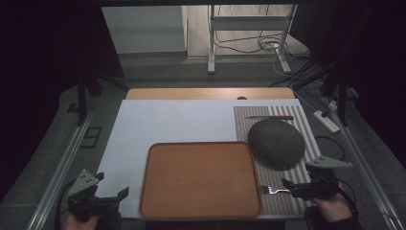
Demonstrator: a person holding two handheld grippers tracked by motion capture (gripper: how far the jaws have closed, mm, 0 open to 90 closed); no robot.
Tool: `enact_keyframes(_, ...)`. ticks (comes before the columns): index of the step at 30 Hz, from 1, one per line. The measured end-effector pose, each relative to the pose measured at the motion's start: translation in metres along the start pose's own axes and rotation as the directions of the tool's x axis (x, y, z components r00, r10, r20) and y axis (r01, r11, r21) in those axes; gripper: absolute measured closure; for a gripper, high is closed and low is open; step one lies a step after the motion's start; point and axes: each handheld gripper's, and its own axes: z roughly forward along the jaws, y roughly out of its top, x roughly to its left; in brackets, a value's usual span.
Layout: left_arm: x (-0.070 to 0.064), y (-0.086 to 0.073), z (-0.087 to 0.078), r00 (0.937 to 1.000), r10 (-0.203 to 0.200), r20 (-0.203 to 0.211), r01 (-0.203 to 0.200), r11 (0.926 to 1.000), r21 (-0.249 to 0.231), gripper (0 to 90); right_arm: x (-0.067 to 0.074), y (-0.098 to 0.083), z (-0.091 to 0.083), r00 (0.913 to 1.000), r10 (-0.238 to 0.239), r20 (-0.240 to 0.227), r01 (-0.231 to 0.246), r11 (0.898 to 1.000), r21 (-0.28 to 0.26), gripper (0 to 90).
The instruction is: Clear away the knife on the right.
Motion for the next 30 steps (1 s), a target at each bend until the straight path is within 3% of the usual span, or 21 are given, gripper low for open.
enact_keyframes(26,0.001,0.0,0.001,0.9999,-0.001,0.015,0.001,0.9999,0.011,0.0,-0.009,0.013,0.012,0.9991,-0.043,-0.004,0.043,0.999,-0.003,0.0)
enact_keyframes(30,0.0,0.001,0.002,0.9999,0.004,0.016,-0.004,0.9999,0.014,0.0,-0.012,0.016,0.014,0.9993,-0.035,-0.01,0.035,0.999,-0.027,0.0)
